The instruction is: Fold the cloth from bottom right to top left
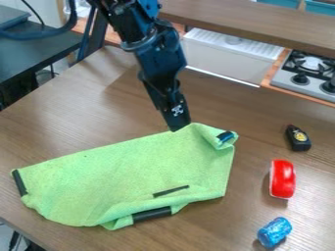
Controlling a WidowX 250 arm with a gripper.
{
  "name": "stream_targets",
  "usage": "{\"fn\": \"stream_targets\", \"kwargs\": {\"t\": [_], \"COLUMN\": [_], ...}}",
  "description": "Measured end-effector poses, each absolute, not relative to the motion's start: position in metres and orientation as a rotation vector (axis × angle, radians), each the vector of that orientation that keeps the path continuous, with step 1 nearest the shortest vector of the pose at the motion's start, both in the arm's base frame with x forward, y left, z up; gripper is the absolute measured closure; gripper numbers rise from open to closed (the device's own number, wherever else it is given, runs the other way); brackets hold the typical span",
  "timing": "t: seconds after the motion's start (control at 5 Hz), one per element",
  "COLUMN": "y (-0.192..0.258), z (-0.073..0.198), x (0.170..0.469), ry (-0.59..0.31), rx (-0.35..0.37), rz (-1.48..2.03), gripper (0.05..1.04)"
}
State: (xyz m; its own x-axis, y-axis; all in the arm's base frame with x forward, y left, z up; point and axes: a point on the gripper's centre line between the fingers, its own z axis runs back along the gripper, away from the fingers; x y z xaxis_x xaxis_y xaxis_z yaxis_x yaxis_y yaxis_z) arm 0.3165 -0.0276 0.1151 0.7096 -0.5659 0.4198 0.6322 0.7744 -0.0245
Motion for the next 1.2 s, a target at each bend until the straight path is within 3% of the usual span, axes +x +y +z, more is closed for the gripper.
{"fn": "stream_targets", "kwargs": {"t": [0.2,0.4,0.8,1.2], "y": [-0.027,-0.016,0.012,0.029], "z": [0.106,0.102,0.093,0.059], "x": [0.315,0.314,0.307,0.281], "ry": [-0.377,-0.346,-0.304,-0.289], "rx": [-0.181,-0.13,-0.094,-0.077], "rz": [-0.656,-0.572,-0.436,-0.431], "gripper": [0.083,0.083,0.083,0.083]}}
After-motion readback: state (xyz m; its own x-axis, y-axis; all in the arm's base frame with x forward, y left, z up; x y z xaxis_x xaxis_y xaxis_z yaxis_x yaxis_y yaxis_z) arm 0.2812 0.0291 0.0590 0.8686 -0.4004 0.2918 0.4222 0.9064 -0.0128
